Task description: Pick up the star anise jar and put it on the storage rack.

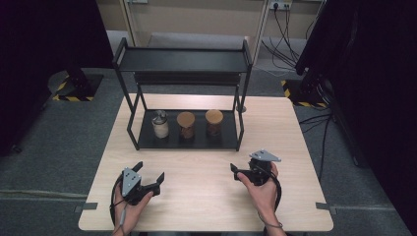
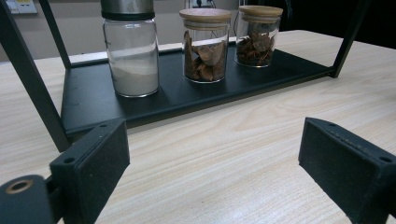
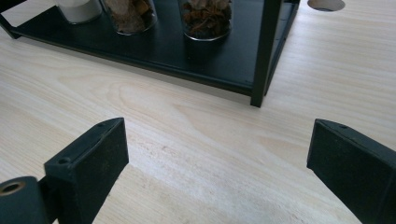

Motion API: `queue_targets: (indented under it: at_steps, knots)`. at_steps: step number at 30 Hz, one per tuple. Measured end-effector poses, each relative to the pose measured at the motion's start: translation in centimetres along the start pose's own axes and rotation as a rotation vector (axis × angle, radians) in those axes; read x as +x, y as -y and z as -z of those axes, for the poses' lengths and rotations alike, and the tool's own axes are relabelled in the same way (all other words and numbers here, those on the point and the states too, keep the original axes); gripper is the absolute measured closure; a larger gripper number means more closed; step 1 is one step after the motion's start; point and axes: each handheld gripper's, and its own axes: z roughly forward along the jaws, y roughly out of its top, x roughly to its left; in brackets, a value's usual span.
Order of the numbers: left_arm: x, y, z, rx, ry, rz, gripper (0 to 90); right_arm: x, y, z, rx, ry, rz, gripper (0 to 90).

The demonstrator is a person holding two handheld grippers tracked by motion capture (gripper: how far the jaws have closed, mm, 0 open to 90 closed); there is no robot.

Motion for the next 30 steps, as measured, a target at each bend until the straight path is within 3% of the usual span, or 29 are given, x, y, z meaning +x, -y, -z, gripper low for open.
queue_targets:
  at_steps: [21,30]
  knots:
    - [0.0,0.0,0.0,0.002,-0.001,0.002,8.1,-1.8,3.0,1.8,-0.03,0.036,-0.03,5.5]
    - [0.0,0.0,0.0,0.002,-0.002,0.001,8.1,-2.1,4.6,1.7,-0.044,0.043,-0.037,5.5]
